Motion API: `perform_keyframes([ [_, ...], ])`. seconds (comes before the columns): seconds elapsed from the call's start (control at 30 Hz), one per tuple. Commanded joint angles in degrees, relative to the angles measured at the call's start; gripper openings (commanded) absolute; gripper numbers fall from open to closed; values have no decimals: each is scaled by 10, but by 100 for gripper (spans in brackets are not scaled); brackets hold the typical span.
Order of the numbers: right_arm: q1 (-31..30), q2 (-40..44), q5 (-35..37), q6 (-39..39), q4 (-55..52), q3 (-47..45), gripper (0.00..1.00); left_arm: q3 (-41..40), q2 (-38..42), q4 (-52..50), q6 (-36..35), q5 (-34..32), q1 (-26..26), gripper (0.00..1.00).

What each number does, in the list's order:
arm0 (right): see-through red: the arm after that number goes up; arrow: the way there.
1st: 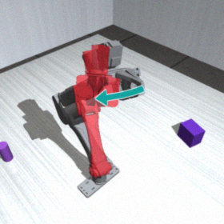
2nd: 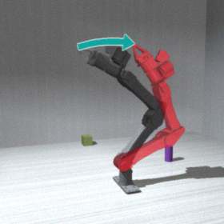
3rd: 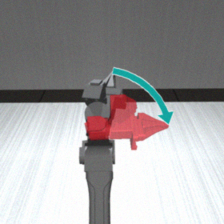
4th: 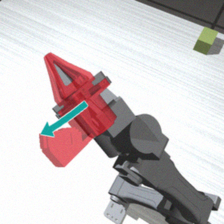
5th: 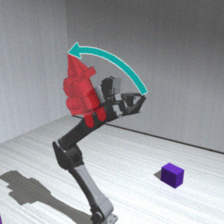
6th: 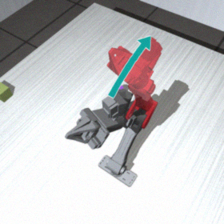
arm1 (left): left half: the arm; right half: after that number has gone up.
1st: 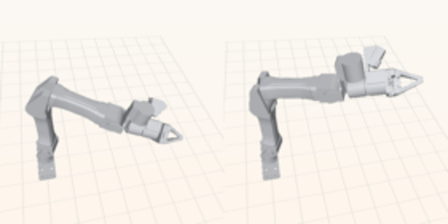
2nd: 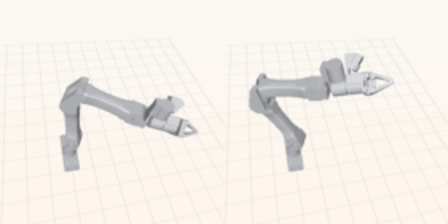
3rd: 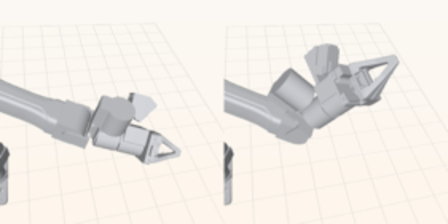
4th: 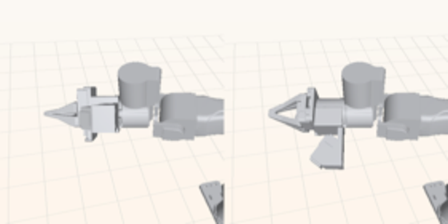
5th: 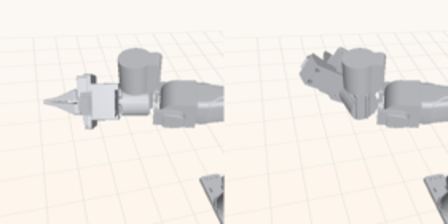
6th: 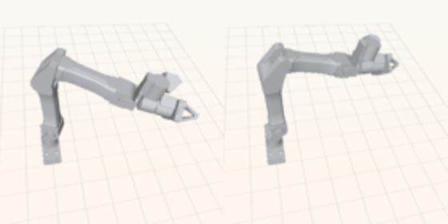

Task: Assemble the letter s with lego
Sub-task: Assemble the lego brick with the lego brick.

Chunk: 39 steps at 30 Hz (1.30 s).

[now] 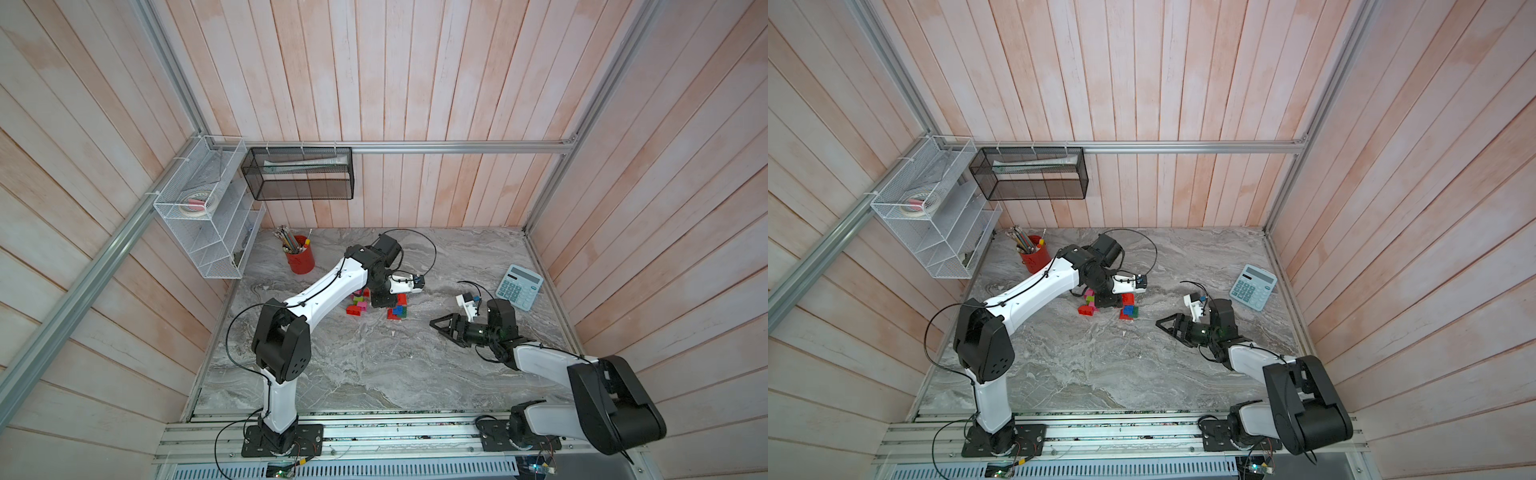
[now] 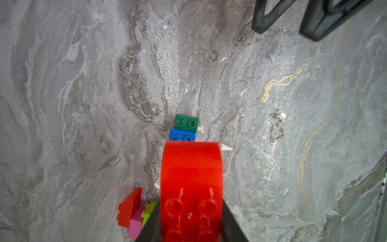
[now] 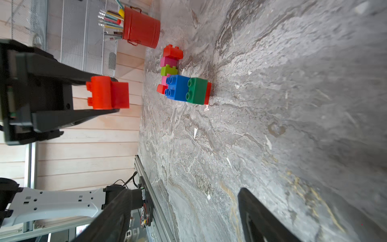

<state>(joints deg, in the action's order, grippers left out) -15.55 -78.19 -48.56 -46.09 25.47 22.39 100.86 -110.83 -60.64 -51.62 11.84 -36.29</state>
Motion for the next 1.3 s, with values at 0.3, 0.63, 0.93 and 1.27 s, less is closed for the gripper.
perform_keyframes([
  [0.3, -39, -173, -35, -75, 142, 82, 81, 46, -60, -17, -48, 13, 12, 36],
  [0.63, -56, -274, -52, -113, 210, 130, 76, 48, -74, -31, -66, 27, 14, 37],
  [0.93, -64, -330, -61, -134, 240, 162, 74, 49, -81, -29, -78, 25, 14, 37],
  [1.27, -69, -373, -67, -147, 252, 199, 73, 63, -92, -32, -78, 30, 15, 37],
])
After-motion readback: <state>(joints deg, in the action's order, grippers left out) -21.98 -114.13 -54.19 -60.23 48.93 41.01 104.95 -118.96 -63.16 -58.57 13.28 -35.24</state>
